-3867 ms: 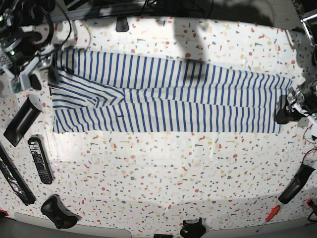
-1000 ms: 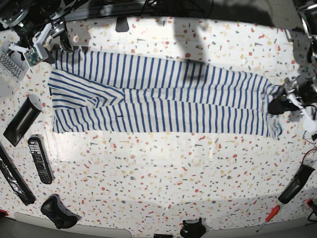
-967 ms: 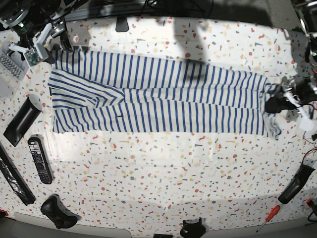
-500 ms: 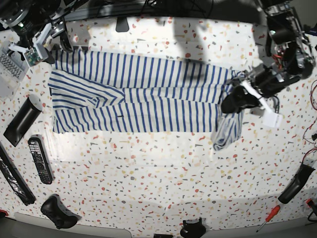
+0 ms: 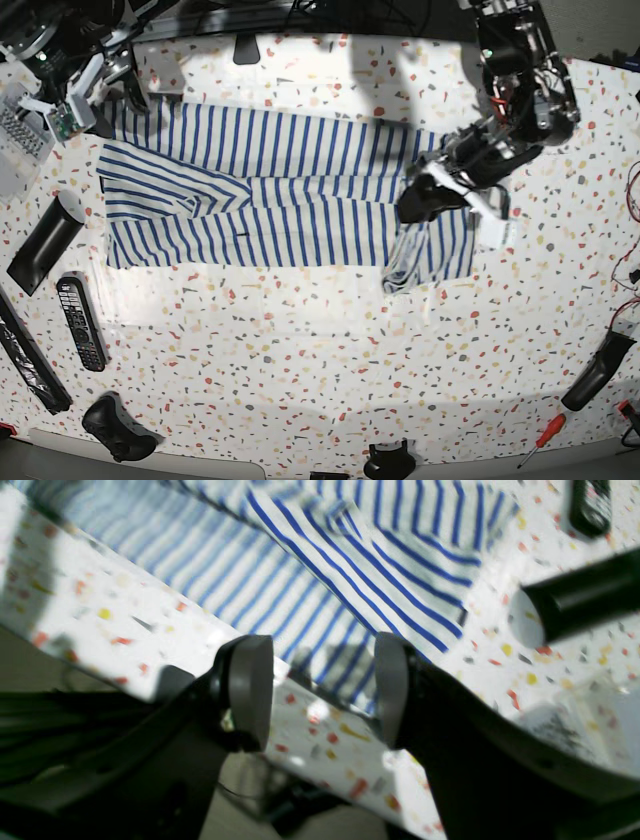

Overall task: Layout the t-shirt on the table in an organized manner, then fold the t-shirt properly
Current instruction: 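Grasp the shirt end with the left gripper and fold it toward the middle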

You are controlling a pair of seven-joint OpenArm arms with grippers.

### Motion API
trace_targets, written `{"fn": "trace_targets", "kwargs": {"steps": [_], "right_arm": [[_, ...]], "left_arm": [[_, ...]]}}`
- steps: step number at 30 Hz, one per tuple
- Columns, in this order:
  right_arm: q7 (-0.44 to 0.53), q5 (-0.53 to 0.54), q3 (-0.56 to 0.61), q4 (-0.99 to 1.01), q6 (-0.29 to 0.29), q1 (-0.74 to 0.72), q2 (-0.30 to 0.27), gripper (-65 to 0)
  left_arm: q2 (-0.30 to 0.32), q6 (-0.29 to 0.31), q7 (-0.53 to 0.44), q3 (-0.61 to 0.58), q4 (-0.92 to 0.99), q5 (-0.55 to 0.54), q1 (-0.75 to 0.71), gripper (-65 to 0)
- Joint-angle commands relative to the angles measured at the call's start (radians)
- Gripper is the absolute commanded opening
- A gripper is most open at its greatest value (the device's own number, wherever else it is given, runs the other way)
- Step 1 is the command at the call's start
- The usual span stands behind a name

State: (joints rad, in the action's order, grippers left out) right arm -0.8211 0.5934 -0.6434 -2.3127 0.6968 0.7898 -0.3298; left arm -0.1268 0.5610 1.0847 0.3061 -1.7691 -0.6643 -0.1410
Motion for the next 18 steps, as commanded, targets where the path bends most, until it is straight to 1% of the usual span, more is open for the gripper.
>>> {"fn": "trace_targets", "kwargs": {"steps": [1, 5, 8, 11, 18], "right_arm": [[0.016, 0.02, -0.006, -0.018, 0.001, 0.005, -0.011, -33.8], [0.01, 0.019, -0.006, -0.018, 0.001, 0.003, -0.011, -33.8], [0.009, 0.019, -0.006, -0.018, 0.001, 0.003, -0.011, -33.8], [0.008, 0.019, -0.006, -0.018, 0.001, 0.003, -0.011, -33.8], [0.008, 0.019, -0.006, -0.018, 0.001, 0.002, -0.011, -33.8]], "left_arm": [[-0.02, 0.011, -0.031, -0.034, -0.009, -0.003, 0.01, -65.0], [-0.021, 0.008, -0.074, -0.155, 0.008, 0.074, 0.008, -65.0], [-0.02, -0.016, -0.09, -0.206, 0.008, 0.102, 0.008, -65.0], [-0.02, -0.016, -0.092, -0.23, 0.008, 0.15, 0.007, -65.0], [-0.021, -0.016, -0.11, -0.23, 0.008, 0.152, 0.008, -65.0]]}}
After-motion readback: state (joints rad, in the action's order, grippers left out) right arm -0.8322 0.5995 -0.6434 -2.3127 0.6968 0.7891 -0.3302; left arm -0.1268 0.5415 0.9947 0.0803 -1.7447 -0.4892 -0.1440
